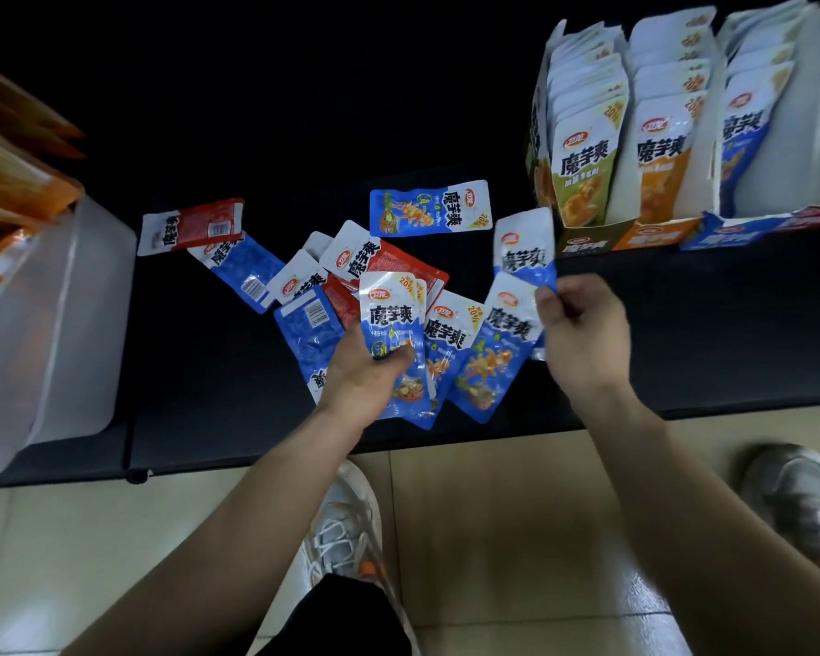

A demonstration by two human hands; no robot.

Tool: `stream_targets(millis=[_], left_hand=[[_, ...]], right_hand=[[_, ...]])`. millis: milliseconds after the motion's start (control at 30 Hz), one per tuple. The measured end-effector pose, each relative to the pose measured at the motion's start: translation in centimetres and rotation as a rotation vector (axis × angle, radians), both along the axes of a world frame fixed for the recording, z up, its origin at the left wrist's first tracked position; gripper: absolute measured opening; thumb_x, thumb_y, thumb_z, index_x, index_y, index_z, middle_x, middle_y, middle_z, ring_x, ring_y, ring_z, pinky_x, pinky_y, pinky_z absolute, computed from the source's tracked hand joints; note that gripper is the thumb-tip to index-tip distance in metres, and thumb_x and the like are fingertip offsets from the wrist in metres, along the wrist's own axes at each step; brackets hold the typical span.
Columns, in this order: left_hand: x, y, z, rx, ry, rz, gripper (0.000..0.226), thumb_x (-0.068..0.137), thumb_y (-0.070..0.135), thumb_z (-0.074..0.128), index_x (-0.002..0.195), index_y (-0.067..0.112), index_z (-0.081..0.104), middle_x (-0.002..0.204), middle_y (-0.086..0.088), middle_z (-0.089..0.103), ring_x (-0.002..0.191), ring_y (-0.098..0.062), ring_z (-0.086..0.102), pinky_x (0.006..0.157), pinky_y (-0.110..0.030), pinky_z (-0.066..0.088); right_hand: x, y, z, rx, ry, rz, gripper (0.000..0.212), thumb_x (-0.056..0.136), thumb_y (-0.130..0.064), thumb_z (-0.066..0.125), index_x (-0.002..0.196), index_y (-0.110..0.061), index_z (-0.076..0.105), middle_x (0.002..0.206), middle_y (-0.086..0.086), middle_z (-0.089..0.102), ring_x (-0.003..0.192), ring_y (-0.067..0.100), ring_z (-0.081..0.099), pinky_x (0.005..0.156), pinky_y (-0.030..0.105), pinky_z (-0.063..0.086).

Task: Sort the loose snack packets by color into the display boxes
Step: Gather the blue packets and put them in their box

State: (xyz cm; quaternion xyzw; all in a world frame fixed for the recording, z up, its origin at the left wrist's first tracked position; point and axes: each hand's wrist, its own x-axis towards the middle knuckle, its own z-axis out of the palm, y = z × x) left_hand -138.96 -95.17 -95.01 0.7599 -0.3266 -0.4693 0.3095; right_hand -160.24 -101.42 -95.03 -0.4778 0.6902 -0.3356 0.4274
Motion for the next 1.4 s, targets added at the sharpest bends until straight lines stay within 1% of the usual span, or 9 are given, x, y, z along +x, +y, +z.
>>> stream_targets(millis=[233, 500, 667, 800, 967, 1067, 1167, 1333, 1400], left_hand=[[-0.1, 0.0, 0.4, 0.040, 0.032, 0.023, 0.067, 0.072, 0.048, 0.074, 0.132, 0.027, 0.052, 0.125, 0.003, 0.065, 0.113, -0.020, 0.065, 0.095, -0.051, 0.055], [0.1, -0.2, -0.2, 0.014, 0.067, 0.047, 0.036, 0.091, 0.020, 0.071, 0.125, 0.022, 0.059, 0.108, 0.007, 0.072, 0.102, -0.014, 0.070, 0.091, -0.041, 0.057], [0.3, -0.1, -0.4, -0.017, 0.090, 0.096, 0.020, 0.092, 0.014, 0.069, 0.109, 0.024, 0.063, 0.101, 0.001, 0.074, 0.093, -0.018, 0.073, 0.076, -0.038, 0.062], [0.7, 0.0, -0.2, -0.055, 0.105, 0.112, 0.019, 0.091, 0.011, 0.069, 0.098, 0.027, 0.064, 0.093, 0.004, 0.075, 0.086, -0.015, 0.074, 0.072, -0.037, 0.062], [0.9, 0.1, -0.5, -0.071, 0.109, 0.085, 0.018, 0.090, 0.012, 0.071, 0.097, 0.028, 0.063, 0.089, 0.007, 0.075, 0.084, -0.013, 0.074, 0.078, -0.039, 0.061], [0.8, -0.1, -0.1, -0.078, 0.138, 0.104, 0.019, 0.091, 0.009, 0.070, 0.096, 0.026, 0.064, 0.085, 0.009, 0.075, 0.080, -0.010, 0.074, 0.067, -0.031, 0.059], [0.6, -0.2, 0.1, -0.073, 0.206, 0.167, 0.017, 0.089, 0.011, 0.071, 0.102, 0.021, 0.066, 0.095, -0.002, 0.076, 0.087, -0.022, 0.075, 0.075, -0.040, 0.061], [-0.5, -0.6, 0.7, -0.023, 0.373, 0.336, 0.020, 0.086, 0.021, 0.074, 0.105, 0.015, 0.069, 0.100, -0.009, 0.075, 0.093, -0.032, 0.072, 0.092, -0.058, 0.054], [-1.2, -0.7, 1.3, -0.024, 0.457, 0.365, 0.050, 0.086, 0.044, 0.074, 0.123, 0.012, 0.063, 0.117, -0.011, 0.072, 0.106, -0.032, 0.069, 0.096, -0.058, 0.052]], right_hand=[[-1.9, -1.5, 0.6, -0.010, -0.174, -0.116, 0.016, 0.092, -0.007, 0.065, 0.105, -0.013, 0.057, 0.093, -0.004, 0.070, 0.082, 0.004, 0.069, 0.065, 0.021, 0.051], [-2.4, -3.0, 3.7, -0.348, -0.155, -0.138, 0.024, 0.091, -0.001, 0.062, 0.111, -0.013, 0.065, 0.098, -0.002, 0.071, 0.094, 0.007, 0.070, 0.085, 0.024, 0.056], [-0.4, -2.6, 3.7, -0.415, 0.141, 0.130, 0.025, 0.088, -0.005, 0.068, 0.109, -0.018, 0.070, 0.099, -0.014, 0.070, 0.092, 0.000, 0.069, 0.086, 0.021, 0.057], [1.4, -0.4, 0.5, -0.012, 0.284, 0.589, 0.025, 0.085, -0.029, 0.078, 0.108, -0.028, 0.069, 0.100, -0.016, 0.068, 0.091, 0.004, 0.066, 0.085, 0.037, 0.059], [0.5, -0.4, -0.3, 0.013, 0.706, 0.533, 0.065, 0.084, -0.051, 0.073, 0.140, -0.026, 0.052, 0.136, 0.005, 0.045, 0.125, 0.030, 0.043, 0.101, 0.046, 0.043], [0.5, -1.4, 0.4, 0.076, 0.753, 0.593, 0.059, 0.078, -0.055, 0.077, 0.126, -0.027, 0.057, 0.127, 0.002, 0.052, 0.122, 0.028, 0.045, 0.098, 0.044, 0.039], [0.7, -1.6, 1.2, 0.110, 0.579, 0.531, 0.046, 0.079, -0.043, 0.081, 0.112, -0.023, 0.055, 0.104, -0.002, 0.062, 0.102, 0.022, 0.060, 0.081, 0.035, 0.045], [1.1, -0.3, 2.4, 0.113, -0.125, 0.182, 0.008, 0.093, -0.020, 0.071, 0.101, -0.018, 0.070, 0.088, -0.002, 0.073, 0.076, 0.012, 0.070, 0.058, 0.023, 0.051], [2.7, 1.1, 3.4, 0.199, -0.361, 0.153, 0.003, 0.092, -0.013, 0.071, 0.089, -0.015, 0.070, 0.074, -0.002, 0.073, 0.063, 0.012, 0.069, 0.054, 0.024, 0.055]])
